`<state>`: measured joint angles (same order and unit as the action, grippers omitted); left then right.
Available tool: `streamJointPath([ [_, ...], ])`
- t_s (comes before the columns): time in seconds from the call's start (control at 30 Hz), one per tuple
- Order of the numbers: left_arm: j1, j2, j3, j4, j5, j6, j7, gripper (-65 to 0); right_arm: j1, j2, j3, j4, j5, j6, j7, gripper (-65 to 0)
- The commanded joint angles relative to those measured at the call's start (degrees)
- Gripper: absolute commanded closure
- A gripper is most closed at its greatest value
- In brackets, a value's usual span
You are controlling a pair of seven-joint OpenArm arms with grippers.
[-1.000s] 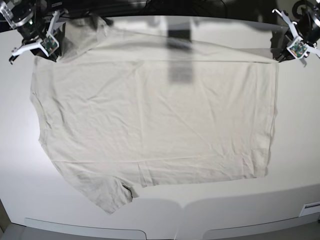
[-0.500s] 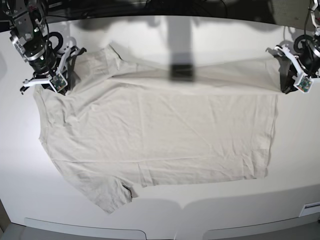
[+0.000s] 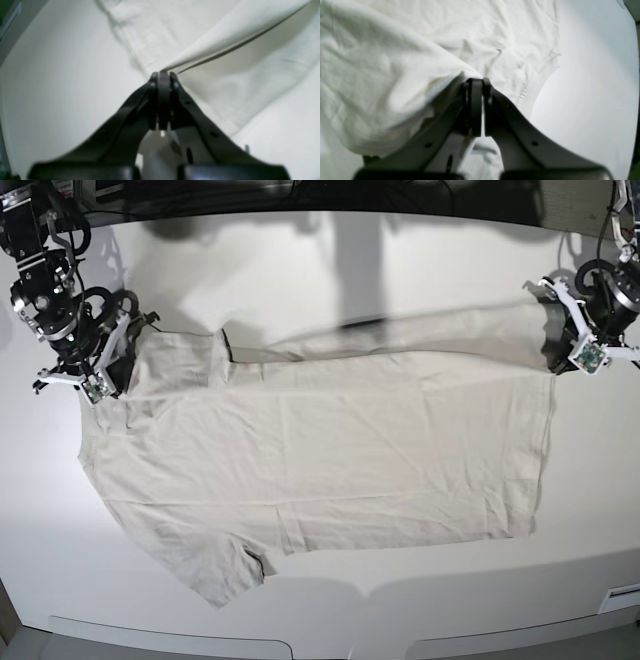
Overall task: Fold the T-shirt properly
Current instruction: 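Pull the shoulder corners apart and lay the shirt flat again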
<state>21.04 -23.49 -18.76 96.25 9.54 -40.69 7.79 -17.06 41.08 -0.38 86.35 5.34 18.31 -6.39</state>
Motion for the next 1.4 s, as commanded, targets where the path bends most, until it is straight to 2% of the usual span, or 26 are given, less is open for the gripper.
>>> streamJointPath([
  [0.0, -1.1, -1.0, 0.0, 0.8, 0.1, 0.7, -1.2, 0.0, 1.2, 1.2, 0.7, 0.4, 0.8, -0.7, 1.2, 0.0],
  [0.13, -3.2, -1.0, 0.2, 0.8, 1.1, 0.7, -1.2, 0.0, 3.4, 1.2, 0.6, -1.6, 1.2, -0.5, 1.3, 0.0],
  [0.23, -4.2, -1.0, 0.2, 0.0, 0.9, 0.7, -1.4, 0.0, 6.0, 1.1, -0.1, -3.5, 1.2, 1.5, 1.2, 0.0],
  [0.5, -9.8, -1.0, 0.2, -12.6, 0.9, 0.7, -2.5, 0.0, 13.8, 0.9, -8.1, -9.9, 1.1, 2.2, 1.0, 0.0],
  [0.7, -12.5, -1.0, 0.2, -16.0, 0.9, 0.7, -5.0, 0.0, 22.5, -1.6, -14.4, -16.8, 0.9, 2.1, 1.0, 0.0],
  [0.87, -14.6, -1.0, 0.2, -18.2, 1.0, 0.7, -4.8, 0.0, 28.5, -3.9, -15.8, -20.8, 0.9, 2.6, 0.9, 0.0],
  [1.33, -17.5, -1.2, 0.2, -21.3, 0.9, 0.7, -4.8, 0.0, 29.1, -4.3, -15.8, -21.2, 0.7, 3.1, -0.5, 0.0],
  [1.37, -17.5, -1.3, 0.2, -21.3, 0.9, 0.7, -4.6, -3.5, 29.2, -4.2, -15.8, -21.2, 1.0, 3.1, -1.3, 0.0],
])
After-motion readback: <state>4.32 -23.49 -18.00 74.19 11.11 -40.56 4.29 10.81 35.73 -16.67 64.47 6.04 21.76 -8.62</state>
